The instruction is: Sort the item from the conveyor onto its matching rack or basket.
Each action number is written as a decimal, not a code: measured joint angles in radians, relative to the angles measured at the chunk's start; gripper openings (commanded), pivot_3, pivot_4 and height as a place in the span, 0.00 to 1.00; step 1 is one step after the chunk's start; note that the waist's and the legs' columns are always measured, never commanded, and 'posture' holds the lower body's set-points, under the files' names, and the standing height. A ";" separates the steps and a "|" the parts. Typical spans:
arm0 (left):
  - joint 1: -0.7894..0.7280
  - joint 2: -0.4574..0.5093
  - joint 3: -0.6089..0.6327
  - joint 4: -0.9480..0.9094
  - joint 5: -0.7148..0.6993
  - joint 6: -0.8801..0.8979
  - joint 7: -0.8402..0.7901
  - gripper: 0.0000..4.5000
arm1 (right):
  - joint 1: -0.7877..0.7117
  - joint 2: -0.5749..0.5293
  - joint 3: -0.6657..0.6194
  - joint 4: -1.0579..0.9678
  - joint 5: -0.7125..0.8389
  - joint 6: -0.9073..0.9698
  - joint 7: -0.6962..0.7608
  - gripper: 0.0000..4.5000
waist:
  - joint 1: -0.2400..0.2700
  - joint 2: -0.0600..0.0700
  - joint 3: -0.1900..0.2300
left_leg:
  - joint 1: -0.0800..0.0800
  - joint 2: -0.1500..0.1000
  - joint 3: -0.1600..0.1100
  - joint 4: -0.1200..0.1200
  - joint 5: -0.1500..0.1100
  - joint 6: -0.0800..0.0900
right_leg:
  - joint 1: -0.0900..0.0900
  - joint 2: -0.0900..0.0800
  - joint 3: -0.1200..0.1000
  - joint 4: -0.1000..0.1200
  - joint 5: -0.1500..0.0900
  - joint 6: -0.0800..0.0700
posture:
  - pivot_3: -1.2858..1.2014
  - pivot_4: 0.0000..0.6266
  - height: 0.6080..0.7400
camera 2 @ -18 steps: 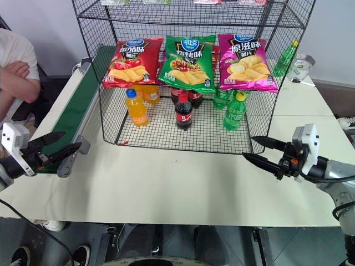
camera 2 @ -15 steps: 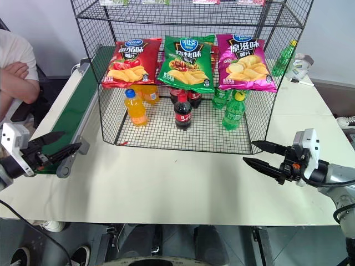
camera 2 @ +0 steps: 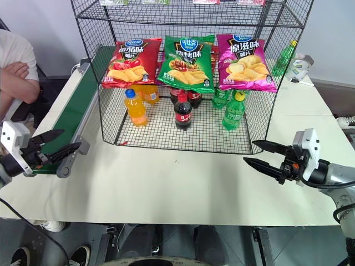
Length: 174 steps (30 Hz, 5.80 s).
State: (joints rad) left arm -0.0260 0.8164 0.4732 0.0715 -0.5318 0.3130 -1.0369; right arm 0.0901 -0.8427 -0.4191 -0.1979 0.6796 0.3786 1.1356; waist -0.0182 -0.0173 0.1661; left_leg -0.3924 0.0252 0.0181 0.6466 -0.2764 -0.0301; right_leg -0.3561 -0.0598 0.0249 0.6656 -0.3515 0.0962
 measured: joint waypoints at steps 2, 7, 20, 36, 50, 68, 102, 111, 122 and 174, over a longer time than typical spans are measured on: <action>-0.007 0.000 0.000 0.008 -0.005 -0.002 -0.023 0.94 | -0.002 0.000 0.000 -0.012 0.001 0.012 -0.012 0.75 | 0.001 0.000 0.000 | 0.000 0.000 0.000 0.000 0.000 0.000 | 0.000 0.000 0.000 0.000 0.000 0.000 | 0.52 0.24 0.99; -0.021 0.000 0.000 0.013 -0.005 -0.013 -0.028 0.94 | -0.002 0.000 0.008 -0.035 0.001 0.028 -0.028 0.75 | 0.002 0.000 0.000 | 0.000 0.000 0.000 0.000 0.000 0.000 | 0.000 0.000 0.000 0.000 0.000 0.000 | 0.52 0.24 0.99; -0.010 0.000 0.001 0.021 -0.004 -0.018 -0.024 0.94 | -0.054 0.000 0.051 -0.033 -0.011 0.028 -0.049 0.75 | 0.001 0.000 0.000 | 0.000 0.000 0.000 0.001 0.000 0.000 | 0.000 0.000 0.000 0.000 0.000 0.000 | 0.52 0.24 0.99; -0.031 -0.005 0.001 0.049 -0.002 -0.057 -0.006 0.94 | -0.066 0.021 0.062 0.065 -0.069 -0.073 0.007 0.75 | 0.001 0.000 0.000 | 0.000 0.000 0.000 0.001 0.000 0.000 | 0.000 0.001 0.000 0.001 0.000 0.000 | 0.52 0.24 0.99; -0.048 -0.013 -0.025 0.048 -0.003 -0.059 -0.010 0.94 | -0.057 0.040 0.062 0.090 -0.097 -0.107 0.012 0.75 | 0.001 0.000 0.000 | 0.000 0.000 0.000 0.001 0.000 0.000 | 0.000 0.001 0.000 0.001 0.000 0.000 | 0.52 0.24 0.99; -0.051 -0.036 -0.029 0.056 -0.003 -0.050 0.019 0.94 | -0.072 0.041 0.093 0.052 -0.107 -0.100 -0.033 0.75 | 0.001 0.000 0.000 | 0.000 0.000 0.000 0.001 0.000 0.000 | 0.000 0.001 0.000 0.002 0.000 0.000 | 0.52 0.24 0.99; -0.068 -0.046 -0.051 0.081 0.031 -0.131 0.059 0.94 | -0.072 0.041 0.096 0.095 -0.107 -0.117 0.009 0.75 | 0.001 0.000 0.000 | 0.000 0.000 0.000 0.002 0.000 0.000 | 0.000 0.001 0.000 0.002 0.000 0.001 | 0.52 0.24 0.99; -0.005 -0.059 -0.019 0.079 0.070 -0.256 0.093 0.94 | -0.091 0.049 0.109 0.066 -0.095 -0.087 -0.002 0.75 | 0.000 0.000 0.000 | 0.000 0.000 0.000 0.002 0.000 0.000 | 0.000 0.001 0.000 0.002 0.000 0.001 | 0.52 0.24 0.99; 0.202 -0.043 0.005 0.023 0.401 -0.753 0.245 0.94 | -0.190 0.133 0.270 -0.157 0.021 0.103 -0.088 0.75 | -0.002 0.000 0.000 | 0.000 0.000 0.000 0.001 0.000 0.000 | 0.000 0.000 0.000 0.001 0.000 0.000 | 0.52 0.24 0.99; 0.531 0.073 0.010 0.244 1.260 -1.037 1.255 0.94 | -0.226 0.164 0.432 -0.122 0.011 0.093 0.083 0.75 | -0.025 -0.002 -0.002 | 0.000 0.000 0.001 -0.001 -0.001 0.000 | -0.001 -0.003 0.000 0.000 0.001 -0.001 | 0.52 0.24 0.99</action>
State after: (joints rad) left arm 0.5047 0.8896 0.4829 0.3157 0.7281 -0.7238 0.2185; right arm -0.1358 -0.6791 0.0130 -0.3196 0.6907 0.4720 1.2187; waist -0.0431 -0.0195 0.1645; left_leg -0.3926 0.0256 0.0194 0.6451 -0.2771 -0.0297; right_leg -0.3575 -0.0623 0.0248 0.6654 -0.3509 0.0953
